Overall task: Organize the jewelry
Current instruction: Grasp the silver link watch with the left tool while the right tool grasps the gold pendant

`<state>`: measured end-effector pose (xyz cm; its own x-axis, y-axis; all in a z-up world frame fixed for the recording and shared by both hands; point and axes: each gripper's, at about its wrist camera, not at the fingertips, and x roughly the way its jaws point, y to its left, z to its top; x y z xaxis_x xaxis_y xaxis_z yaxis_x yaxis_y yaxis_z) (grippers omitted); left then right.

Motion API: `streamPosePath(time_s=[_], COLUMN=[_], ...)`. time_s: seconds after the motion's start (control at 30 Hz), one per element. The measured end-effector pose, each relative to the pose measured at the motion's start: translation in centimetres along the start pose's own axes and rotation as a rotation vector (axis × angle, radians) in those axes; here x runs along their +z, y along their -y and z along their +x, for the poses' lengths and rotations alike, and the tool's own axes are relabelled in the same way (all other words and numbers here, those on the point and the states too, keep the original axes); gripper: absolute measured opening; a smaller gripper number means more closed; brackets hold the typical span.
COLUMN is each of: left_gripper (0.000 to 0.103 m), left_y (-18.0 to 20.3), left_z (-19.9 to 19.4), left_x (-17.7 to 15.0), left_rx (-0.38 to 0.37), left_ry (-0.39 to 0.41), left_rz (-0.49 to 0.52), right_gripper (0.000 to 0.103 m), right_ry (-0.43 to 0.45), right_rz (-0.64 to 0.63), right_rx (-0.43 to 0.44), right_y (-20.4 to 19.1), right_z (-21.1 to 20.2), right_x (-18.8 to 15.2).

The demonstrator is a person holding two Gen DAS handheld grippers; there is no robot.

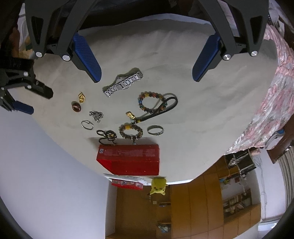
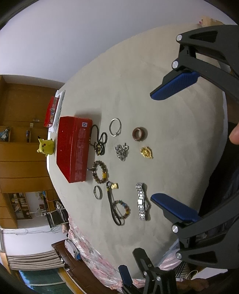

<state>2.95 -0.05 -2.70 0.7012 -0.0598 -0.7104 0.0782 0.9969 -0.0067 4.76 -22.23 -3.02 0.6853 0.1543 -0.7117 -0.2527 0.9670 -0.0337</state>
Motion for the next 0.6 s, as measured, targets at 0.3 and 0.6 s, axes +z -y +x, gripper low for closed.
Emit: streamPosePath(time_s=[0.3, 0.6], left_gripper=[0.094, 0.087], left_y=[0.4, 1.8], left_z=[4.7, 9.2], left_x=[-0.3, -0.8], left_rx=[-0.087, -0.121], left_ry=[-0.1, -0.189], left_rz=[0.008, 0.048], right_gripper=[0.093, 0.055], right_ry=[-0.035, -0.172], right_rz=[0.037, 0.057], right_rx=[0.085, 0.217], right_y=[2.0, 1.8], right_z=[2.8, 7.6], right_x=[0.3, -0.9])
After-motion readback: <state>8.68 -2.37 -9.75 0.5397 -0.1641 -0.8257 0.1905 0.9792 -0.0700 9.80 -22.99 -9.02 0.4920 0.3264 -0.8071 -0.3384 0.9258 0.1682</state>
